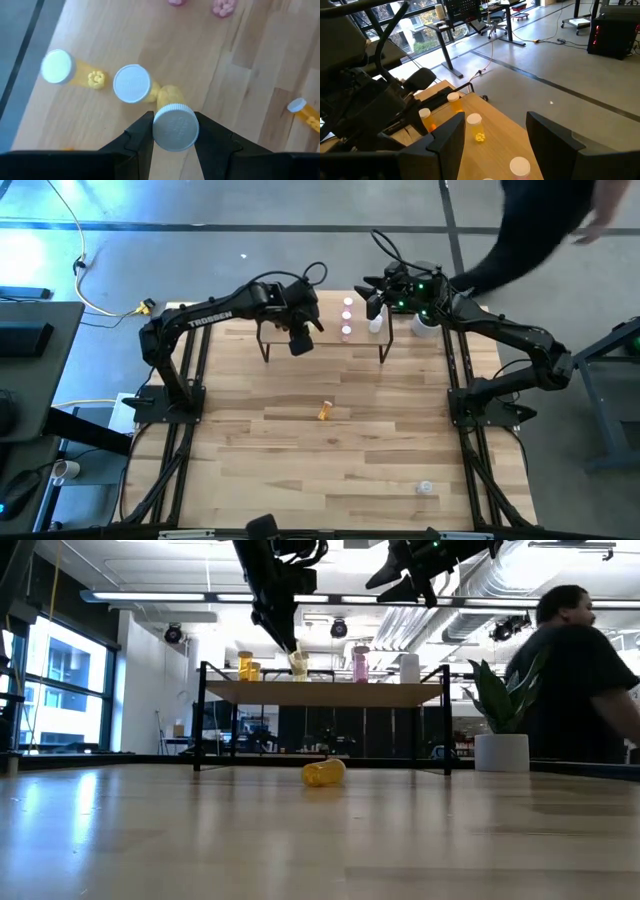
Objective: Pick and place medicine bottles onto shelf by color
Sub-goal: Put the yellow pill bottle on the shelf aligned with other yellow pill bottles
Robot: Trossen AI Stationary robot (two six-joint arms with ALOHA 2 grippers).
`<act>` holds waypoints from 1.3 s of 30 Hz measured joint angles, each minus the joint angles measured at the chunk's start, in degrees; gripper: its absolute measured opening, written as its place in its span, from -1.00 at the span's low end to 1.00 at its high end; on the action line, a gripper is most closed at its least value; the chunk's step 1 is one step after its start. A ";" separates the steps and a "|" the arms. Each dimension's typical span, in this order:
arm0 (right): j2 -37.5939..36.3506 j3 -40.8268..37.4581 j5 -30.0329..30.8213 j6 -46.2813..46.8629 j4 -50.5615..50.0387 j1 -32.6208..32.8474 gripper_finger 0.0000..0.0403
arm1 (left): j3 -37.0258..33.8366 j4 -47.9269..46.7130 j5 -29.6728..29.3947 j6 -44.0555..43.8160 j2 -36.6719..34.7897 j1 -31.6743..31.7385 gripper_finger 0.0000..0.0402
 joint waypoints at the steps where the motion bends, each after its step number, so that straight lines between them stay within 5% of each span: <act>1: 0.00 0.00 0.00 0.00 -0.02 0.00 -0.01 | 0.00 0.00 -0.04 0.00 0.00 0.02 -0.43; 20: 0.00 0.00 0.00 0.22 0.00 0.00 -0.01 | 0.00 0.01 -3.10 0.01 0.17 0.74 -0.43; 30: 0.00 0.00 0.00 0.20 0.02 0.00 -0.01 | 0.05 -2.96 -0.14 0.24 0.22 -0.89 -0.43; 39: 0.02 0.00 0.00 0.22 0.00 0.00 -0.01 | 9.09 -10.72 -0.24 2.58 0.31 -1.76 -0.43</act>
